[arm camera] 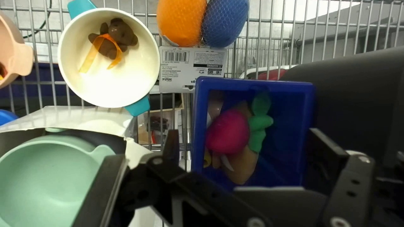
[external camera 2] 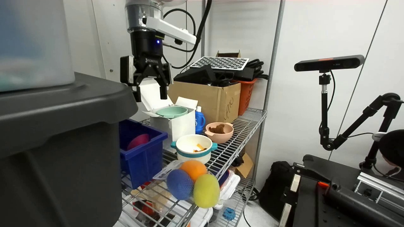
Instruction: Pick up the strawberry plush toy from the bowl and put it in the blue container
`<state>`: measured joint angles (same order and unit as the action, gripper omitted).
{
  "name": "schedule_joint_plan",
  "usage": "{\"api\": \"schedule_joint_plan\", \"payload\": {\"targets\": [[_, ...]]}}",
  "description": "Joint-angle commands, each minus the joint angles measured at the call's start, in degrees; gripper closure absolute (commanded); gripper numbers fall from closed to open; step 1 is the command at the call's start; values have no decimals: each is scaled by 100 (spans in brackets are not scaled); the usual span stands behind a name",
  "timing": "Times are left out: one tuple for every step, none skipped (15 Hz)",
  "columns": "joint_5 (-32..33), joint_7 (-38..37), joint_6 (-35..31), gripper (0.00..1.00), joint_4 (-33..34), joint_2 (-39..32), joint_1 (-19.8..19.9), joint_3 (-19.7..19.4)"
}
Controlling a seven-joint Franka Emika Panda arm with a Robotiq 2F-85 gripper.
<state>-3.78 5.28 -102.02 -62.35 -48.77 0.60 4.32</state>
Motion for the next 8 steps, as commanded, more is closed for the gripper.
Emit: {"api": "schedule_joint_plan", "payload": {"targets": [[-80, 21, 323, 0, -14, 111, 158, -100], [-35, 11, 373, 0, -45, 135, 209, -170], [-15, 31, 414, 0, -68, 157, 277, -229], [-21, 51, 424, 0, -84, 147, 345, -271], [-12, 70, 434, 0, -98, 153, 423, -324], [-2, 79, 456, 0, -96, 145, 499, -376], [0, 93, 465, 0, -82, 114, 581, -420], [13, 94, 497, 0, -64, 115, 646, -466]]}}
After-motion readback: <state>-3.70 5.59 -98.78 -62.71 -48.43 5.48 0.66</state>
